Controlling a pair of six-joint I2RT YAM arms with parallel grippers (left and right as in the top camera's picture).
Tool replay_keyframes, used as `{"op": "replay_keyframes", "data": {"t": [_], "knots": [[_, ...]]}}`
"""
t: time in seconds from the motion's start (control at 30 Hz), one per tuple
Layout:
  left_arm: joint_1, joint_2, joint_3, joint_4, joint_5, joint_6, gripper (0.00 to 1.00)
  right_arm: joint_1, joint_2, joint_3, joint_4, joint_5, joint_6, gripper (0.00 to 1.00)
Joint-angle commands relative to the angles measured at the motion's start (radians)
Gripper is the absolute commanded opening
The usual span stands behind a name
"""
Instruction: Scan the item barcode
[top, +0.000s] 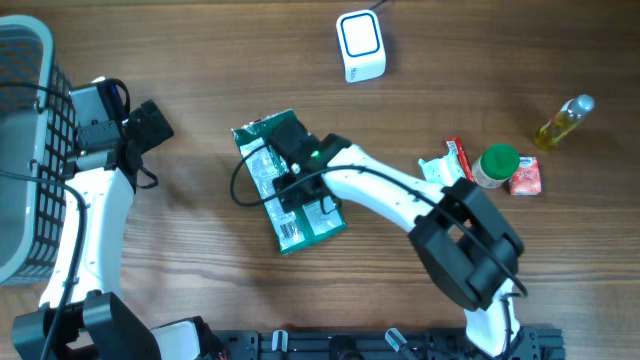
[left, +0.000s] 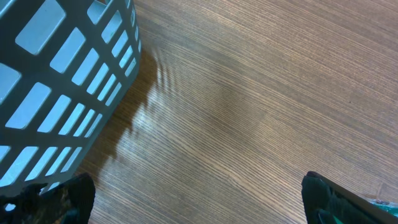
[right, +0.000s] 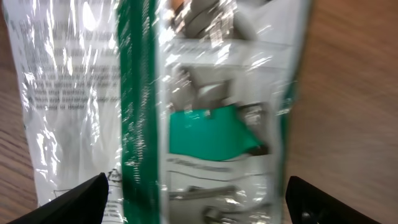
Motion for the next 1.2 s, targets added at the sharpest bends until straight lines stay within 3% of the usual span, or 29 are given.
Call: {"op": "replay_keyframes", "data": {"t": [0.0, 0.03, 0.07, 0.1, 0.17, 0.27, 0.33, 0.47, 0.53, 0.7, 0.87, 0.93, 1.0, 1.17], "knots": [[0.005, -0.013, 0.011, 0.002, 0.002, 0.012, 1.0, 0.034, 0.096, -0.002, 0.013, -0.023, 0.027, 0.85], [0.005, -0.013, 0.011, 0.002, 0.002, 0.012, 1.0, 0.035, 0.103, -0.002, 0.017, -0.023, 0.027, 0.68], [0.005, -0.013, 0.011, 0.002, 0.002, 0.012, 1.0, 0.035, 0.103, 0.0, 0.017, -0.016, 0.026, 0.32], [0.005, -0.013, 0.011, 0.002, 0.002, 0.012, 1.0, 0.027, 0.095, 0.018, -0.008, 0.011, 0.012, 0.04], [0.005, -0.013, 0.011, 0.002, 0.002, 0.012, 1.0, 0.012, 0.071, 0.073, -0.099, 0.153, 0.013, 0.04], [0.005, -0.013, 0.011, 0.002, 0.002, 0.012, 1.0, 0.005, -0.029, 0.217, -0.269, 0.556, -0.025, 0.04], [0.005, -0.013, 0.011, 0.002, 0.002, 0.012, 1.0, 0.006, -0.107, 0.261, -0.219, 0.704, -0.261, 0.04], [0.005, -0.013, 0.011, 0.002, 0.002, 0.012, 1.0, -0.011, -0.196, 0.261, 0.116, 0.919, -0.846, 0.04], [0.005, -0.013, 0.011, 0.002, 0.002, 0.012, 1.0, -0.067, -0.176, 0.26, 0.413, 0.955, -1.167, 0.04], [0.005, -0.013, 0.011, 0.002, 0.002, 0.012, 1.0, -0.229, -0.048, 0.259, 0.953, 0.951, -1.395, 0.04], [0.005, -0.013, 0.011, 0.002, 0.002, 0.012, 1.0, -0.312, 0.11, 0.259, 1.168, 0.977, -1.401, 0.04], [0.005, -0.013, 0.011, 0.002, 0.002, 0.012, 1.0, -0.325, 0.195, 0.259, 1.33, 1.011, -1.423, 0.04], [0.005, -0.013, 0.011, 0.002, 0.002, 0.012, 1.0, -0.325, 0.274, 0.259, 1.439, 0.993, -1.51, 0.04], [0.005, -0.013, 0.011, 0.002, 0.002, 0.012, 1.0, -0.312, 0.427, 0.259, 1.523, 0.927, -1.757, 0.04]]}}
